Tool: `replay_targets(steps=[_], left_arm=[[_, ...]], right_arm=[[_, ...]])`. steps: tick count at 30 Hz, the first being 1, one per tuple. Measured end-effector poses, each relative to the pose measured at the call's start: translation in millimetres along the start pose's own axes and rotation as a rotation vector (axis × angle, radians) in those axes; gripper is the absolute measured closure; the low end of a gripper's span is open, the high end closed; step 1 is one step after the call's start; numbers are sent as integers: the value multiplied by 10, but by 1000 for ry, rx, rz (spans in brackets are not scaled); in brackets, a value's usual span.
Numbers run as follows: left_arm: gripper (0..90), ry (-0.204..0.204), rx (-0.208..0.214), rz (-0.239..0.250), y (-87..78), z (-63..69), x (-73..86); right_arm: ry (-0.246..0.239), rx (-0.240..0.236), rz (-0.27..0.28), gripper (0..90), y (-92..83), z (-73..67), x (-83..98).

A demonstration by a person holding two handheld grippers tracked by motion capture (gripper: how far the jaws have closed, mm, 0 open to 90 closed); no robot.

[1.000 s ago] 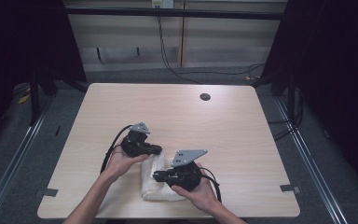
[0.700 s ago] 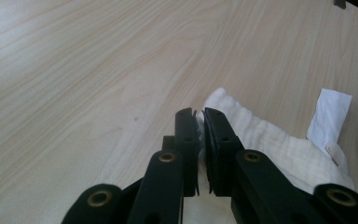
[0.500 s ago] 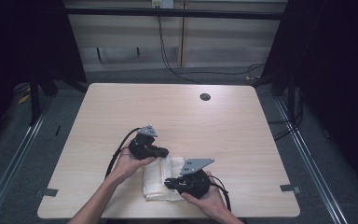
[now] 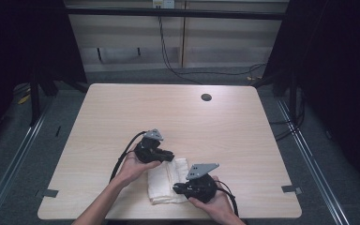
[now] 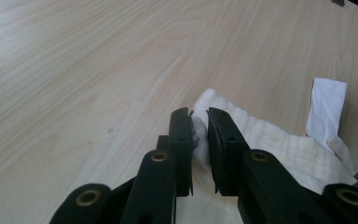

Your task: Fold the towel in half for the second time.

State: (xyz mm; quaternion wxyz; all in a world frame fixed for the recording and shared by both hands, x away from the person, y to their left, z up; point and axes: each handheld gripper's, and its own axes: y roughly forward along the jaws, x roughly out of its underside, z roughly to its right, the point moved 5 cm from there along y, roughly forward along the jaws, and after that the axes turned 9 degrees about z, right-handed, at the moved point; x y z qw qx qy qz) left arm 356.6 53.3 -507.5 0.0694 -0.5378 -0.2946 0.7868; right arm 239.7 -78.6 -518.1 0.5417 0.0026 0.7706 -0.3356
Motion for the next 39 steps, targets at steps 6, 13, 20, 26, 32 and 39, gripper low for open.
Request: replay_targets(steps=[6,13,20,26,32,39], left_arm=[[741,-17,20,13,5,19,5],[606,5,-7,93,-89,23,-67],[497,24,-61,119,-221,-4,-81],[495,44,-90,89,-295,-20,-13],[471,74,-111,70,-444,-12,22],[461,30,-194,116,-743,-88,48]], right_arm=[[17,21,-10,803,-46,4,36],[33,42,-7,617,-59,56,31],[15,82,-1,527,-135,170,-34],[14,102,-10,590,-174,290,-24],[8,158,2,579,-329,421,-34],[27,204,54,594,-608,619,-49]])
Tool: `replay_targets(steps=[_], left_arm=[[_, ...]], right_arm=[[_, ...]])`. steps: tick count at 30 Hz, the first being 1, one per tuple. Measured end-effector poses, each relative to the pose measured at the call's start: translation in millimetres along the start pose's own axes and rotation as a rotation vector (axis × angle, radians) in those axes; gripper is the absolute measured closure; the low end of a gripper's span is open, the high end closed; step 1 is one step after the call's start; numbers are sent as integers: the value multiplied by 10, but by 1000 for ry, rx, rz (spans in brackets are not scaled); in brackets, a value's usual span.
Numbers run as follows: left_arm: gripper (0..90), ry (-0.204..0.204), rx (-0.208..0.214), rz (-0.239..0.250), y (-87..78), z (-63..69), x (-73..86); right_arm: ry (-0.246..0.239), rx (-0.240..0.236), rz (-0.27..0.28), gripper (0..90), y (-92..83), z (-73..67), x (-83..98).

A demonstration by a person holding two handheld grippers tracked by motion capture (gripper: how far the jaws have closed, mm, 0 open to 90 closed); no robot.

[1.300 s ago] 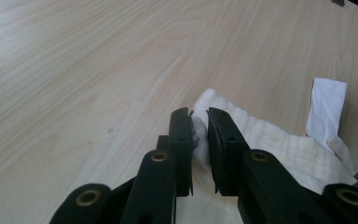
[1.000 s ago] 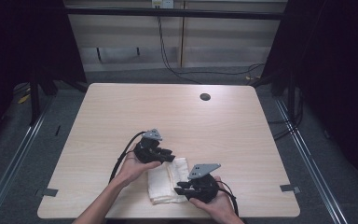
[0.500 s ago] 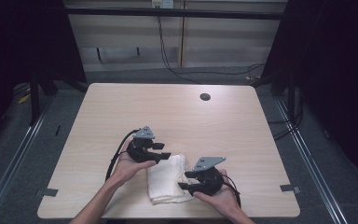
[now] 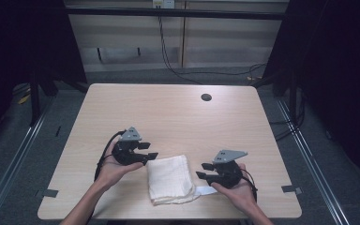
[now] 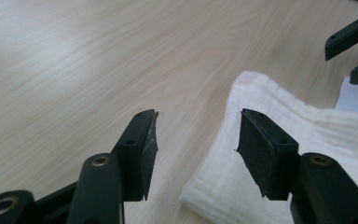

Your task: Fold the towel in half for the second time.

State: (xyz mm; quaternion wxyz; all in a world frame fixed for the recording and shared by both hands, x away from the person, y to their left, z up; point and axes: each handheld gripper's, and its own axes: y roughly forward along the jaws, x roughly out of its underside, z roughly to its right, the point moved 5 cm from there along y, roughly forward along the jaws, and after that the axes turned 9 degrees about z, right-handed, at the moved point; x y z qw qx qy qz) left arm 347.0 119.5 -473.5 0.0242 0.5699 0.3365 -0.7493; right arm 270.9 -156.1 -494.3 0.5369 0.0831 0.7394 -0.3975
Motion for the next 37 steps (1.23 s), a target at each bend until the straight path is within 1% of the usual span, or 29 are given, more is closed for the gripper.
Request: replay_targets(steps=[1,2,3,4,5,6,9,11,13,14,16,18,19,20,21,22,24,25,26,28,29,30,31,32,33,34,35,36,37], left_arm=[[459,9,-15,0,-40,-8,3],[455,8,-19,5,-76,-9,7],[446,4,-22,7,-111,-12,16],[439,4,-38,8,-143,-18,32],[435,4,-60,0,-171,-25,55],[432,0,-68,-10,-200,-32,82],[422,-30,-46,-12,-276,-14,180],[415,-71,-35,-5,-333,-15,236],[403,-83,-46,-5,-379,-18,278],[403,-81,-52,-12,-407,-21,296],[395,-95,-66,2,-465,-19,338],[377,-110,-77,4,-515,-18,405],[373,-104,-79,-13,-536,-14,436],[365,-94,-82,-14,-563,-7,461],[366,-97,-83,-11,-594,-2,483],[361,-105,-78,-12,-624,8,508],[356,-75,-113,-33,-690,31,544],[345,-67,-120,-36,-726,44,554],[331,-68,-114,-31,-771,53,567],[328,-68,-127,-21,-850,74,626],[325,-70,-126,-17,-879,77,669],[319,-75,-123,-11,-904,72,713],[321,-84,-135,-6,-919,61,756],[321,-98,-127,-1,-931,35,793],[333,-125,-135,16,-947,-5,819],[340,-121,-174,23,-970,-60,831],[340,-121,-178,30,-984,-96,839],[337,-142,-160,42,-991,-123,848],[337,-163,-154,40,-995,-145,862]], right_arm=[[13,3,15,594,-41,37,-17],[25,8,30,595,-81,70,-34],[26,11,42,597,-119,99,-50],[27,13,53,597,-159,121,-65],[28,20,63,596,-202,145,-80],[35,26,72,593,-243,168,-92],[50,42,85,565,-355,231,-87],[58,54,85,540,-416,266,-60],[68,56,90,524,-472,297,-30],[69,62,90,524,-495,315,-14],[81,70,90,518,-532,342,29],[98,70,109,513,-563,356,78],[105,70,108,511,-576,363,106],[104,73,103,509,-593,371,131],[99,78,101,507,-615,384,151],[106,84,101,506,-646,390,165],[114,99,117,496,-730,411,190],[123,106,123,492,-771,420,209],[124,116,129,488,-808,437,232],[139,133,134,477,-859,480,283],[147,139,136,476,-880,506,299],[152,144,147,477,-895,534,302],[151,152,157,477,-906,564,299],[152,165,168,477,-915,586,296],[157,175,181,476,-919,601,292],[154,185,188,475,-917,611,292],[148,197,185,471,-908,615,297],[141,197,177,465,-896,615,308],[140,194,174,460,-883,613,322]])
